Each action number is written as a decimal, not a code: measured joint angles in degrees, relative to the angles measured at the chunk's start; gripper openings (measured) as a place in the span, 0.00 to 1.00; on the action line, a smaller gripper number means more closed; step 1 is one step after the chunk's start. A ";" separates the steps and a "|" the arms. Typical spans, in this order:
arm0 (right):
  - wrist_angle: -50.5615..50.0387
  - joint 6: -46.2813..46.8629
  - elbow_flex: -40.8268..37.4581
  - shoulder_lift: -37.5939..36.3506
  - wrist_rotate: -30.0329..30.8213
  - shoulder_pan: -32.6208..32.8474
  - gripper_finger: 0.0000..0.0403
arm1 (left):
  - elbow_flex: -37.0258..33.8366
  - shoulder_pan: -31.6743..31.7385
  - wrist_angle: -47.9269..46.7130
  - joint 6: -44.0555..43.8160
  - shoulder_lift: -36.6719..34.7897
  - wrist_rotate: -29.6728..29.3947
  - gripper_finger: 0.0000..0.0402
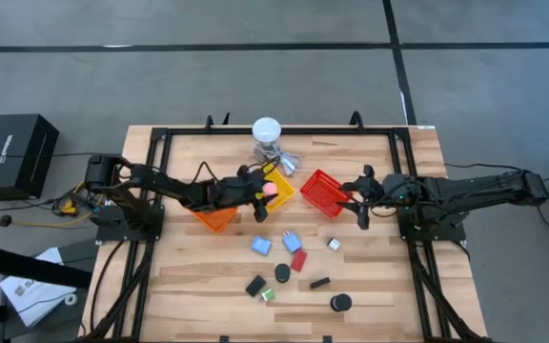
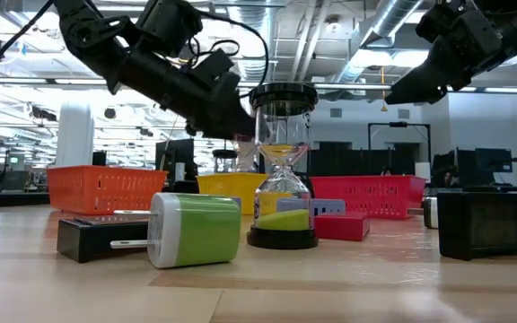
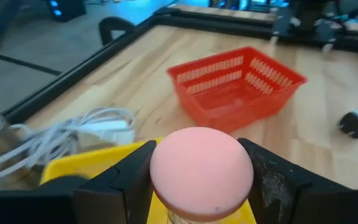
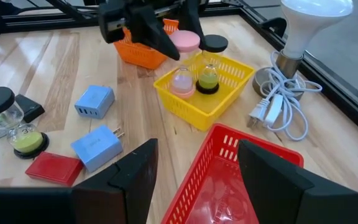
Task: Pick & Place Office items
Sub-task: Put the pink hourglass into the yellow basket, then adjust the green hourglass, then put the right black digital clock into the red basket
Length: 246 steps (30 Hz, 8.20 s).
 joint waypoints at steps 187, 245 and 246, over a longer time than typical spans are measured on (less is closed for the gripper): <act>-46.05 12.84 58.12 71.17 -15.23 23.02 0.61 | -2.93 -17.50 -2.51 8.20 -15.06 16.54 0.54; -37.32 9.64 55.99 74.55 -16.38 26.40 0.54 | -2.82 -17.52 -14.99 9.65 -35.80 17.61 0.54; -37.45 9.57 56.09 75.18 -16.93 26.37 0.54 | -2.82 -17.52 -15.05 9.65 -35.80 17.61 0.54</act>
